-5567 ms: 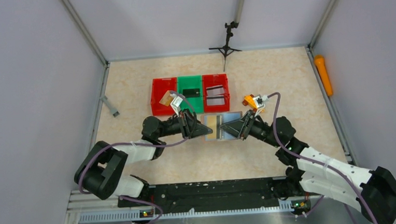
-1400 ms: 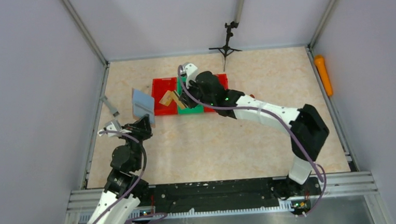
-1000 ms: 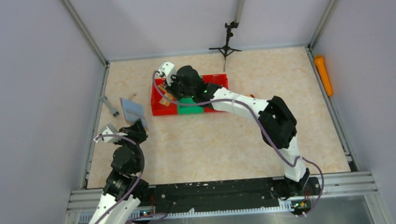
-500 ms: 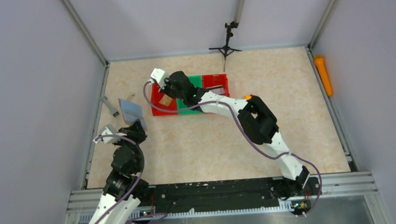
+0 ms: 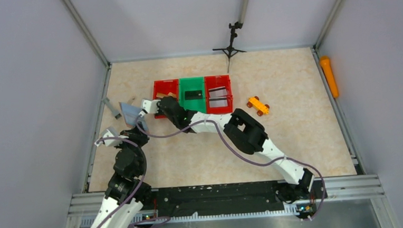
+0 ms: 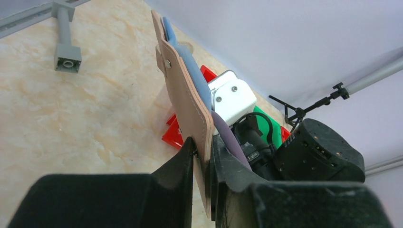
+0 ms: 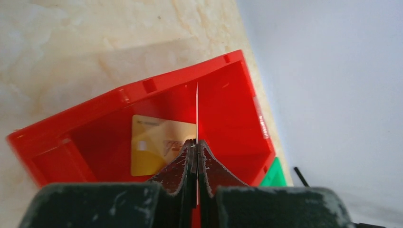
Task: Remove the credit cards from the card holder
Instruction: Place the credit card in the storage box.
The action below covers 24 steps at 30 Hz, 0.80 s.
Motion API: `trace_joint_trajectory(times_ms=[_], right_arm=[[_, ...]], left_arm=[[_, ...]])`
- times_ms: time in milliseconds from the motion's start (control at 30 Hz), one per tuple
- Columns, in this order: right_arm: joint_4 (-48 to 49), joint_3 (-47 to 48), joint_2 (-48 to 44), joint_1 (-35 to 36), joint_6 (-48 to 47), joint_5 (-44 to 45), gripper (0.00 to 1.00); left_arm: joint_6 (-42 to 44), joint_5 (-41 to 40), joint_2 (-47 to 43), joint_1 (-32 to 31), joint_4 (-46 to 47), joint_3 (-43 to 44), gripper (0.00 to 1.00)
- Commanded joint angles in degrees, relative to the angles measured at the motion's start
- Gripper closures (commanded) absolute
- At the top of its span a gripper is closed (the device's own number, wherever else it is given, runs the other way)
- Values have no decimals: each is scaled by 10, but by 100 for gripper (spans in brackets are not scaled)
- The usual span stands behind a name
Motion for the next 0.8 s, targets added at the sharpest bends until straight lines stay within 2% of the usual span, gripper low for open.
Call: trace_joint_trajectory(times_ms=[0,267,500,600,667,767], right_arm=[[28,15,-10,-2,-64,16,100],[25,1,-11,-2,-173,24,100],[7,-5,-22,-2,-182,13,99],[24,-8,-24,-2,-179,23,91],[37,-13,-32,-2,-163,24,76],[33,-20,-53,-2,-138,8,71]], left_arm=[[-3,14,0,-1,33,2,100],[-2,18,-1,0,33,2,100],[-1,19,-1,0,33,1,100],[-1,18,-1,0,33,1,100],[-1,18,-2,-1,33,2,100],[0,18,-2,-1,33,2,100]])
